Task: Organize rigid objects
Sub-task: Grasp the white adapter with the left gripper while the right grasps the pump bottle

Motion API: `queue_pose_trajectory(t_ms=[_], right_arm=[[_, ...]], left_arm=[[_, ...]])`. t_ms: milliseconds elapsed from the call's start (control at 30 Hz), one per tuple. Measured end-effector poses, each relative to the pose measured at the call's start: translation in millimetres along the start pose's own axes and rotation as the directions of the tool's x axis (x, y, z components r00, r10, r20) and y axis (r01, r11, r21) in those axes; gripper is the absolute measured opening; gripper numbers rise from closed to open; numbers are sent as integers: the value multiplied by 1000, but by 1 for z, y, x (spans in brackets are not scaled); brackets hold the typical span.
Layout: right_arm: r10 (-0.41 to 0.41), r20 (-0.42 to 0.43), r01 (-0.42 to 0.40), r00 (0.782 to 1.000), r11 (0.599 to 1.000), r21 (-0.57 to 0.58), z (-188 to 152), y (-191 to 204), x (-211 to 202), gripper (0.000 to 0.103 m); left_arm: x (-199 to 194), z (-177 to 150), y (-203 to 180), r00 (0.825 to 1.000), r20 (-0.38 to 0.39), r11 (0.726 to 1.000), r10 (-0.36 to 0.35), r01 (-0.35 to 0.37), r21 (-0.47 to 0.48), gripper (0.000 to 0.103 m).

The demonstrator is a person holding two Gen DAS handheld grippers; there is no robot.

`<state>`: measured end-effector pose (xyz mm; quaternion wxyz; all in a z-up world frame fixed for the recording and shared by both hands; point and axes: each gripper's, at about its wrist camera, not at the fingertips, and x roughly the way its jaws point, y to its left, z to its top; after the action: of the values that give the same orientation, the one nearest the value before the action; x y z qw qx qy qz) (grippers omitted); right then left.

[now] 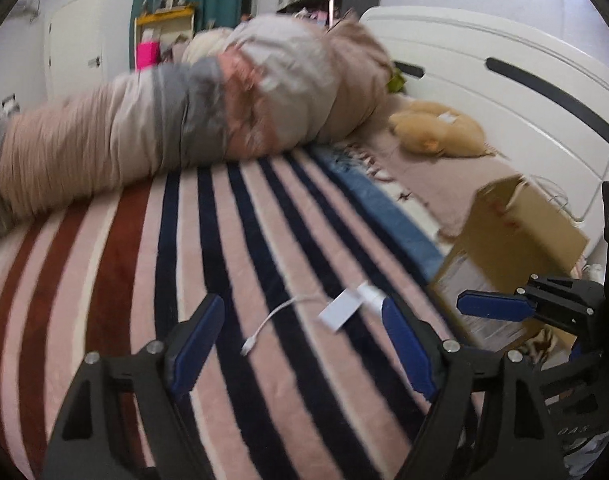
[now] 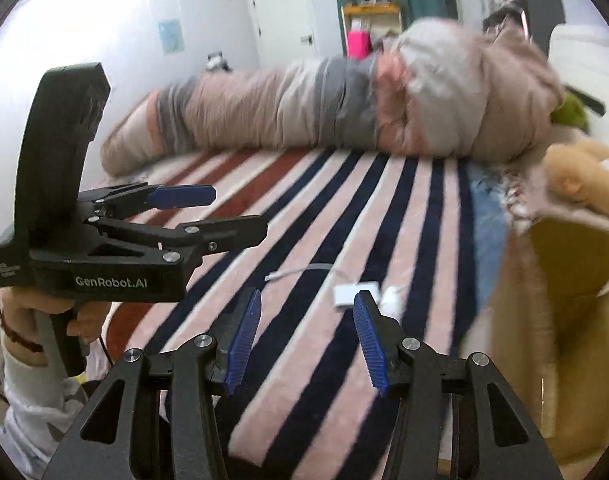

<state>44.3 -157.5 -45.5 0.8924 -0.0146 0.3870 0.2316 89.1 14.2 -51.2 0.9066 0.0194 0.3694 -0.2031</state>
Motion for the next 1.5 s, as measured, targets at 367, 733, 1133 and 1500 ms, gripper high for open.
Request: queue_pose_trajectory(t_ms=[367,733,1133,1500], right_arm=[[-227,-97,237,969,967,98,-32,-54,99,45],[-244,-103,250,964,967,48,-40,-63,108,20],[-224,-108,230,969,972,52,-47,-60,102,20],[-132,-130,139,983,989,45,-59,-46,88,20]], left_arm=[[75,-29,27,992,-78,988,-99,89,-123,79],[126,-31,-4,974,-142,985,-174,168,-49,68],[138,-29,-19,966,-141,976,-215,219,16,28],[87,-70,4,977,-173,992,-126,120,-45,28]])
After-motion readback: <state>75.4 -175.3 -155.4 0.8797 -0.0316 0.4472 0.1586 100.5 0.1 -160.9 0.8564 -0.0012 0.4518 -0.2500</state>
